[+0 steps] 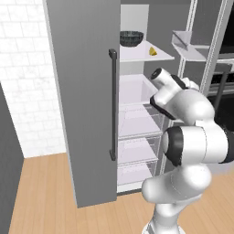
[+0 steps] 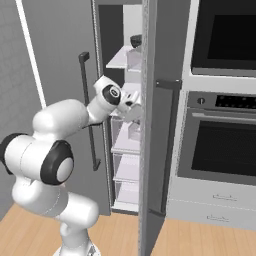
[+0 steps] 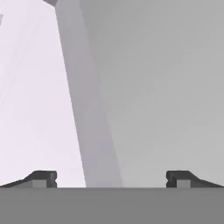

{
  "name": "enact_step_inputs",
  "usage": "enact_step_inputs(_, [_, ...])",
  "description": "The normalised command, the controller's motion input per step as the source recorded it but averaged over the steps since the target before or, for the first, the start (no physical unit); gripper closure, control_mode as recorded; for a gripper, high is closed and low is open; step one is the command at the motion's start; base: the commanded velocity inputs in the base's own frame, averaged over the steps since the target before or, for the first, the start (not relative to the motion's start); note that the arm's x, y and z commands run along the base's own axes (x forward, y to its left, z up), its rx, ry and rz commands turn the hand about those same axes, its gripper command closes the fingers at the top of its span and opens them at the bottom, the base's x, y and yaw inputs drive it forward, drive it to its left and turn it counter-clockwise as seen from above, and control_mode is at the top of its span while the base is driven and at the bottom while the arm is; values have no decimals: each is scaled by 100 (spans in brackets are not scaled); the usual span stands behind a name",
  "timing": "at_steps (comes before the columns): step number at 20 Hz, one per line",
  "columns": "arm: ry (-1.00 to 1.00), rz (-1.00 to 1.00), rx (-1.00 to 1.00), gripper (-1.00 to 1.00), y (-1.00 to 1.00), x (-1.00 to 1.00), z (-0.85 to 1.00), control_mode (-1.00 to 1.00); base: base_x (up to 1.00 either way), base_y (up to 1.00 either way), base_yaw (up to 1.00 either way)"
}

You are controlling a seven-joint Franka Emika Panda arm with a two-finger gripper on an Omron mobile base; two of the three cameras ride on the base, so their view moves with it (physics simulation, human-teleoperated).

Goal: Grab a lemon wedge from the fridge and one ice cube from the ice bowl, and put them in the glass of lemonade.

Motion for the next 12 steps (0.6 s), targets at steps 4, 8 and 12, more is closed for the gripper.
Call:
enact_step_inputs(4, [0, -12, 0, -100, -95, -13, -10, -100, 0, 0, 0])
enact_step_inputs(8, [-1, -5, 0, -100, -64, -3, 0, -100, 0, 0, 0])
enact_step_inputs(12, [-3, -1, 0, -100, -41, 0, 3, -100, 0, 0, 0])
